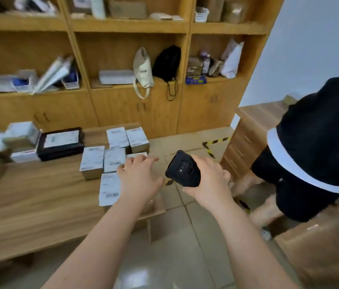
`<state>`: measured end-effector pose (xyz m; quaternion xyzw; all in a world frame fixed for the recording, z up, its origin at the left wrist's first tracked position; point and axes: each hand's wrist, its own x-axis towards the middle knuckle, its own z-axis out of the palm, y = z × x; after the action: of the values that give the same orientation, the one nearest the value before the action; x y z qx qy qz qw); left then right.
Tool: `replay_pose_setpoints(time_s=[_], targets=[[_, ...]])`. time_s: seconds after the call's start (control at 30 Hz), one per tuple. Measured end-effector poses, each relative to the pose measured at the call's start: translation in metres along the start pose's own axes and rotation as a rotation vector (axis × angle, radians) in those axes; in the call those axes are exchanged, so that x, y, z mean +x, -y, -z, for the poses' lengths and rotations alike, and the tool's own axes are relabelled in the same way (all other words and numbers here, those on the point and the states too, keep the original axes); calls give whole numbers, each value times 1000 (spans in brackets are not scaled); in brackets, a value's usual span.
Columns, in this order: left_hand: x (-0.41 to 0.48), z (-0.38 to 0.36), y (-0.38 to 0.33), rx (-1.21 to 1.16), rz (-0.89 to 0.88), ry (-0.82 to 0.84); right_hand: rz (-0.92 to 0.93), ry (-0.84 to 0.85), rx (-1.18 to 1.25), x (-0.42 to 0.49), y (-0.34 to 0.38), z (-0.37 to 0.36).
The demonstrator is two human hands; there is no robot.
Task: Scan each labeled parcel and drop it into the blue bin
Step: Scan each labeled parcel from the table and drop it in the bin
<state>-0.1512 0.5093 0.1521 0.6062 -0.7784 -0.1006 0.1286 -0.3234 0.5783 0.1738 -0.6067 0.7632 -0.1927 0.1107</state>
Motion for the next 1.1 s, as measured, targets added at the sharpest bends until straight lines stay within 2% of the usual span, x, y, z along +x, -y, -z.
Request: replay_pose_setpoints(time_s=[0.3, 0.5, 0.7, 0.87, 1.03, 1.1], targets=[[41, 5, 118, 35, 450, -18, 240, 214, 75, 126, 77, -79], [88, 18, 177, 68, 672, -65, 350, 279, 85, 207, 121, -109], [120, -12, 212, 16, 896, 20, 394, 368, 70, 243, 150, -160], [151, -53, 249, -6, 855, 186, 292, 420, 39, 258, 165, -202], [180, -87, 278, 43, 542, 369, 136, 382, 4, 266, 177, -230], [181, -92, 294, 53, 469, 408, 78, 374, -9, 263, 182, -239]])
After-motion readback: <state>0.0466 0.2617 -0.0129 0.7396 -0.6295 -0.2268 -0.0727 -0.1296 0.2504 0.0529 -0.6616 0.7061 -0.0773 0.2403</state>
